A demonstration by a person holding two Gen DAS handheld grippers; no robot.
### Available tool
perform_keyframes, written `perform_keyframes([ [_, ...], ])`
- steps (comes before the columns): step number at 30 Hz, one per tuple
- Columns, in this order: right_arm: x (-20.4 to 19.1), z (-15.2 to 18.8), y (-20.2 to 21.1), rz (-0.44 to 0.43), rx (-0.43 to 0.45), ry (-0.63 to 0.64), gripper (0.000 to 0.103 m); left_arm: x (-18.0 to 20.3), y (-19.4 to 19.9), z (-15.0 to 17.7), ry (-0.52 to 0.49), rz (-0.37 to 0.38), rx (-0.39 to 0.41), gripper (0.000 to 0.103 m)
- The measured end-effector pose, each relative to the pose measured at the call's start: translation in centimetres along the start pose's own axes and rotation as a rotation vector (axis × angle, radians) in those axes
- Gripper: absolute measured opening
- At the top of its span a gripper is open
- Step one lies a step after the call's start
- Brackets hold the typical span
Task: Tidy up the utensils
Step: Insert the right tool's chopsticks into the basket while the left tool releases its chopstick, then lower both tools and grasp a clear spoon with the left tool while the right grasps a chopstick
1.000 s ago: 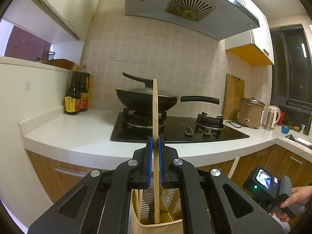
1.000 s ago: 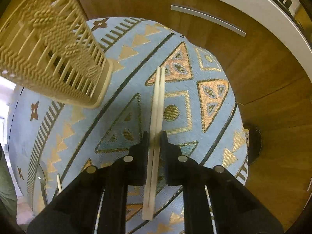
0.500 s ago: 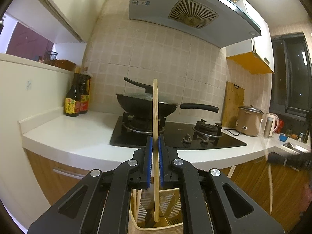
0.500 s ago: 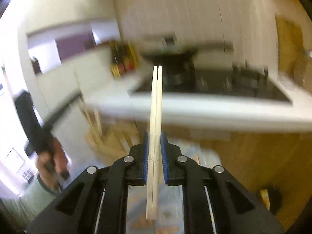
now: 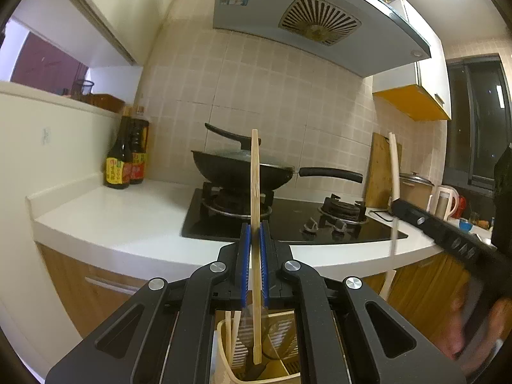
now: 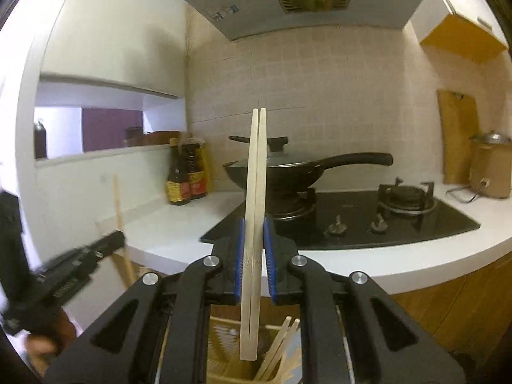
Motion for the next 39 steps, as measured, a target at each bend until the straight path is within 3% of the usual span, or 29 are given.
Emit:
perform_keyframes([
  [9, -0.2, 3.5, -0.4, 0.013, -0.05, 0.022, 0.01, -0.5, -0.4, 0.9, 0.03, 0.017, -0.024, 0.009],
  [13, 0.2, 4.0, 1.5, -0.005, -0.084, 0.005, 0.021, 0.0, 1.3, 0.8, 0.018, 0.038, -0.024, 0.039],
  [17, 0.9, 4.4, 4.8, -0.013, -0.111, -0.027, 0.024, 0.8, 3.9, 0.8, -0.004, 0.06, -0.05, 0.048],
  [18, 1.0, 4.6, 5.7, -0.018, -0.122, -0.037, 0.027, 1.0, 4.7, 1.0, -0.011, 0.067, -0.059, 0.055],
  [20, 1.3, 5.1, 7.9, -0.025, -0.139, -0.059, 0.046, 1.3, 6.5, 1.5, -0.017, 0.093, -0.084, 0.067],
  [21, 1.3, 5.5, 9.2, -0.017, -0.147, -0.064, 0.046, 1.4, 7.0, 1.8, -0.016, 0.099, -0.097, 0.068],
  [23, 1.1, 6.3, 11.0, -0.02, -0.167, -0.07, 0.046, 1.8, 8.6, 3.1, -0.011, 0.1, -0.167, 0.071],
  [27, 0.3, 9.3, 13.5, -0.021, -0.288, -0.086, 0.046, 2.4, 10.6, 6.2, -0.02, 0.088, -0.289, 0.071],
  [33, -0.9, 16.7, 12.8, -0.046, -0.626, -0.133, 0.046, 3.5, 11.8, 12.3, -0.054, 0.037, -0.505, 0.071],
  [37, -1.9, 21.2, 12.6, -0.073, -0.777, -0.142, 0.046, 4.0, 11.2, 16.2, -0.022, 0.097, -0.657, 0.068],
  [39, -2.6, 22.9, 12.7, -0.091, -0.825, -0.133, 0.041, 4.2, 10.5, 18.0, -0.007, 0.12, -0.734, 0.065],
])
Point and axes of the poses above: each gripper's, at about its wrist camera, not at the fingertips, and y roughly against the way its jaws point, x to its right, z to its underside, the point moved 3 cm from there along -y, roughly the way its jaws point, and after that the axes turned 5 degrees about -x, right-handed, at the moved point
